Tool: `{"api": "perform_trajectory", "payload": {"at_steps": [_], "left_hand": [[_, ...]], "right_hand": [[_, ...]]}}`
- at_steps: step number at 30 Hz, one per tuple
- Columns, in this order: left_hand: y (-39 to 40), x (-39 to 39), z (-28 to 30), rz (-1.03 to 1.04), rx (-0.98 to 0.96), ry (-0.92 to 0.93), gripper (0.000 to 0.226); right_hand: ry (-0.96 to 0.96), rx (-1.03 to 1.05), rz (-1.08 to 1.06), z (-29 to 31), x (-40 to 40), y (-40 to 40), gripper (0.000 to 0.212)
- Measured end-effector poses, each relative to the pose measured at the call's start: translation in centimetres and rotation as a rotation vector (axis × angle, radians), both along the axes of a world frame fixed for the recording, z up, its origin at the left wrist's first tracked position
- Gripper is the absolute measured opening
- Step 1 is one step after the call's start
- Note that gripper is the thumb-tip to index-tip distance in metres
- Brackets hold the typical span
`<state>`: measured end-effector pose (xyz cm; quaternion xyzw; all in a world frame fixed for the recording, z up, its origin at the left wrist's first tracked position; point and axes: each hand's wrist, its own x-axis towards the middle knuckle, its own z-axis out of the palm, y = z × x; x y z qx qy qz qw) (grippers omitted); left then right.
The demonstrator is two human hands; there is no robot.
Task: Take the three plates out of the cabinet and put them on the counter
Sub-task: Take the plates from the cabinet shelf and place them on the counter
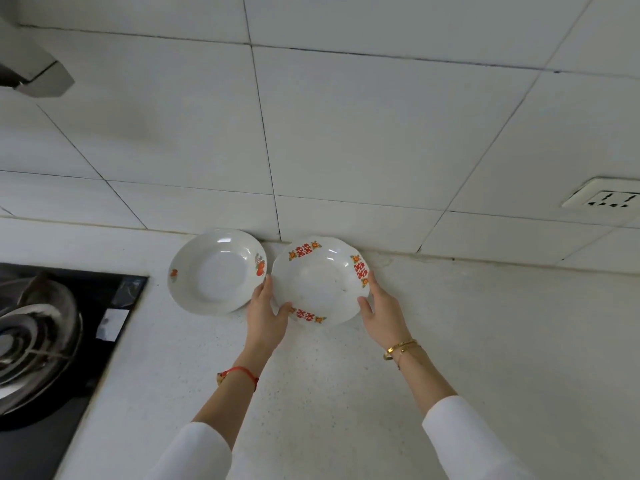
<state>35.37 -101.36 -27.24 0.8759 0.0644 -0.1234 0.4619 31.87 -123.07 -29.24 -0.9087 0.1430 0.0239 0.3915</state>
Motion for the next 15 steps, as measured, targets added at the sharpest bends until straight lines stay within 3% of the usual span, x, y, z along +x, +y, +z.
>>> {"api": "perform_trajectory", "payload": {"at_steps": [15], "left_hand": [[0.3,0.5,-2.0,-0.001,0.050,-0.018,0.076]], "right_hand": [[0.093,-0.024,0.039,-1.2,1.1,0.6,0.067]]}}
